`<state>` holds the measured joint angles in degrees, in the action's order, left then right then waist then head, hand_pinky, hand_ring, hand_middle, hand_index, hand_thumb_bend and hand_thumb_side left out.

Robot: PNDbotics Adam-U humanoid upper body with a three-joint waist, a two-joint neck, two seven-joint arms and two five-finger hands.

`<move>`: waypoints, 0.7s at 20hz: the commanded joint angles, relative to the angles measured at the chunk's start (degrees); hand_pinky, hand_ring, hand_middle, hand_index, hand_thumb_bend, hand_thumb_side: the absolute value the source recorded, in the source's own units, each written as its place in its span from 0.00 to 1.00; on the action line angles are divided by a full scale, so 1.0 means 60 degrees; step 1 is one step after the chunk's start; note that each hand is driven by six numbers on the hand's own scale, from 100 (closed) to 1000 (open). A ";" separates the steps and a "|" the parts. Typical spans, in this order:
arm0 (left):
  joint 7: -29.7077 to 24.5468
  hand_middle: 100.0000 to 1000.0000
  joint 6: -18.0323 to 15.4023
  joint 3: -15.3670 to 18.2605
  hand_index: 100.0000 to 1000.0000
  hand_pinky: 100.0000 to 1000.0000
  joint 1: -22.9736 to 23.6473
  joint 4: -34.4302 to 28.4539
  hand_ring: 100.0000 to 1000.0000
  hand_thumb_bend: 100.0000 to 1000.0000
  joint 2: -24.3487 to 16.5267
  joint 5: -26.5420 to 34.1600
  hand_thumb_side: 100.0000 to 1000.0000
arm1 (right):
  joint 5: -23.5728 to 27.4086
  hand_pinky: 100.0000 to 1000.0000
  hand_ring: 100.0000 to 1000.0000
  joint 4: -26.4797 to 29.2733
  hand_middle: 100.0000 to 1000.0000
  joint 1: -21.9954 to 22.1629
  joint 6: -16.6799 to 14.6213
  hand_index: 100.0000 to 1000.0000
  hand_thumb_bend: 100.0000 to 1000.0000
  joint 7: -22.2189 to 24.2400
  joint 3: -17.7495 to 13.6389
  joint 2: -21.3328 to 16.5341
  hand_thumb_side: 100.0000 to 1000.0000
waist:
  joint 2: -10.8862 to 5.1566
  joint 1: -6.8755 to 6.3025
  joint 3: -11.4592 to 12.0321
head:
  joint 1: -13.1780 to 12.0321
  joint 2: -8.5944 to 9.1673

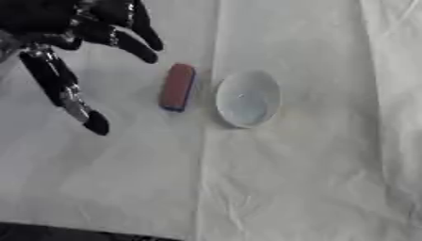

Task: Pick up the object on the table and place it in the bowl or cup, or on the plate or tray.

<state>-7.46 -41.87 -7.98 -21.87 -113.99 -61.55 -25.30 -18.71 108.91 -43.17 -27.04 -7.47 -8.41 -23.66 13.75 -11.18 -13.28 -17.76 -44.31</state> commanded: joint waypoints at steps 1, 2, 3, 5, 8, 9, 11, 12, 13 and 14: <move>-0.1032 0.67 0.0590 -0.0115 0.80 0.56 -0.0390 -0.0100 0.57 0.64 -0.0243 0.0286 0.62 | 0.0032 0.55 0.65 0.0091 0.87 -0.0063 -0.0023 0.82 0.00 0.0057 0.0019 -0.0094 0.55 | -0.0246 0.0043 -0.0001 | -0.0159 0.0032; -0.1356 0.67 0.0788 -0.0156 0.80 0.56 -0.0527 -0.0100 0.57 0.65 -0.0186 0.0344 0.61 | 0.0035 0.55 0.65 0.0090 0.87 -0.0060 -0.0027 0.82 0.00 0.0063 0.0020 -0.0092 0.55 | -0.0249 0.0035 -0.0013 | -0.0159 0.0032; -0.1652 0.68 0.0954 -0.0194 0.81 0.57 -0.0655 -0.0076 0.58 0.64 -0.0129 0.0420 0.64 | 0.0039 0.55 0.64 0.0091 0.87 -0.0056 -0.0028 0.82 0.00 0.0066 0.0018 -0.0091 0.55 | -0.0250 0.0026 -0.0024 | -0.0155 0.0032; -0.2230 0.69 0.1230 -0.0268 0.82 0.57 -0.0941 0.0052 0.59 0.63 0.0012 0.0569 0.65 | 0.0049 0.55 0.64 0.0101 0.87 -0.0044 -0.0021 0.82 0.00 0.0076 0.0015 -0.0090 0.55 | -0.0251 0.0004 -0.0040 | -0.0153 0.0032; -0.2842 0.69 0.1463 -0.0340 0.82 0.57 -0.1338 0.0401 0.59 0.62 0.0238 0.0768 0.66 | 0.0064 0.55 0.64 0.0121 0.87 -0.0027 -0.0004 0.82 0.00 0.0100 0.0012 -0.0084 0.55 | -0.0254 -0.0021 -0.0047 | -0.0136 0.0032; -0.2973 0.70 0.1524 -0.0341 0.83 0.57 -0.1442 0.0544 0.58 0.61 0.0308 0.0816 0.66 | 0.0068 0.55 0.64 0.0128 0.87 -0.0022 0.0002 0.82 0.00 0.0106 0.0011 -0.0083 0.55 | -0.0257 -0.0030 -0.0050 | -0.0135 0.0032; -0.3189 0.70 0.1654 -0.0350 0.85 0.56 -0.1621 0.0848 0.59 0.62 0.0435 0.0826 0.68 | 0.0077 0.55 0.64 0.0145 0.87 -0.0009 0.0016 0.82 0.00 0.0117 0.0008 -0.0078 0.55 | -0.0260 -0.0047 -0.0056 | -0.0126 0.0032; -0.3282 0.70 0.1728 -0.0348 0.85 0.56 -0.1701 0.1005 0.59 0.62 0.0487 0.0752 0.68 | 0.0082 0.55 0.64 0.0155 0.87 -0.0001 0.0024 0.82 0.00 0.0124 0.0007 -0.0077 0.55 | -0.0262 -0.0058 -0.0059 | -0.0117 0.0032; -0.3338 0.71 0.1798 -0.0351 0.85 0.56 -0.1773 0.1152 0.59 0.62 0.0545 0.0661 0.68 | 0.0087 0.55 0.64 0.0164 0.87 0.0004 0.0031 0.82 0.00 0.0132 0.0006 -0.0074 0.55 | -0.0262 -0.0067 -0.0062 | -0.0113 0.0032; -0.3365 0.71 0.1882 -0.0353 0.85 0.55 -0.1846 0.1309 0.59 0.62 0.0607 0.0553 0.68 | 0.0092 0.55 0.64 0.0170 0.87 0.0007 0.0037 0.82 0.00 0.0141 0.0007 -0.0072 0.55 | -0.0262 -0.0073 -0.0065 | -0.0112 0.0032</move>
<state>-27.09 -31.05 -10.53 -32.10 -106.88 -57.15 -21.37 -18.42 108.91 -42.68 -26.92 -6.78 -8.14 -23.66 13.53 -11.96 -13.66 -18.16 -44.31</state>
